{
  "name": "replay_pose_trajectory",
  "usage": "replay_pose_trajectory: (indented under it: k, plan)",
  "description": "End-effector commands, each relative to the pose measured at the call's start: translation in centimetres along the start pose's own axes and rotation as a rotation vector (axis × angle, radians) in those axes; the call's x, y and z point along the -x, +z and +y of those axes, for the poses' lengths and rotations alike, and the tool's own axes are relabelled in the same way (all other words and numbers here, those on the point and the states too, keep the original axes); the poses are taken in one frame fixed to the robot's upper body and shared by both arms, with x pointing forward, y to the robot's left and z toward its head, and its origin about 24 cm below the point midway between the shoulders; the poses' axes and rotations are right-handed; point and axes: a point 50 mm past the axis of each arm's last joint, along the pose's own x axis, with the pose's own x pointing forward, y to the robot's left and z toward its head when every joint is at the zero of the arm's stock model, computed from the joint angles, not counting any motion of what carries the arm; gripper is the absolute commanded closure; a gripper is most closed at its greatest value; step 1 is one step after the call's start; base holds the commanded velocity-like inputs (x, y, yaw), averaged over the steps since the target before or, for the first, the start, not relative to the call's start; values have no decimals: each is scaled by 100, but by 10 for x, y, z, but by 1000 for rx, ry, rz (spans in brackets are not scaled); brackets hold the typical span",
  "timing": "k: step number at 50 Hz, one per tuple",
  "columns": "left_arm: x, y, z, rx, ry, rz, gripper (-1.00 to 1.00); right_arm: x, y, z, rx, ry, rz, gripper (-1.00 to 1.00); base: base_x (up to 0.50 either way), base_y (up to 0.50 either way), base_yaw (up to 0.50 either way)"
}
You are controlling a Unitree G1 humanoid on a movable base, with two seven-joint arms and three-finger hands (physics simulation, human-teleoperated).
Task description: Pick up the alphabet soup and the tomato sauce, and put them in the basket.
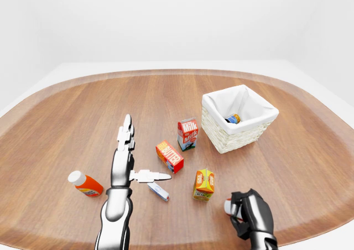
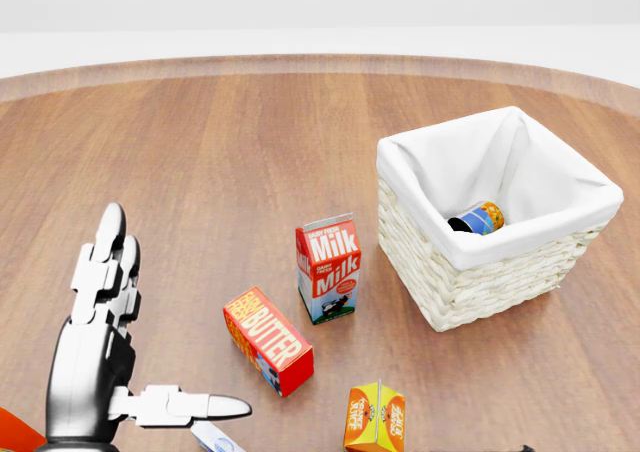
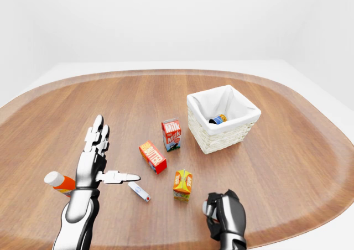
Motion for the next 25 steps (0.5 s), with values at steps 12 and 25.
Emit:
replay_pose_trajectory:
  k: [12,25]
  plan:
    - [0,-2,0,2,1,6,-100,-6,-12,-24,-214,8,118,100,0,0,0]
    - [0,-3,0,-1,-1,14,-100,-9,-16,-29,-272,17,144,100,0,0,0]
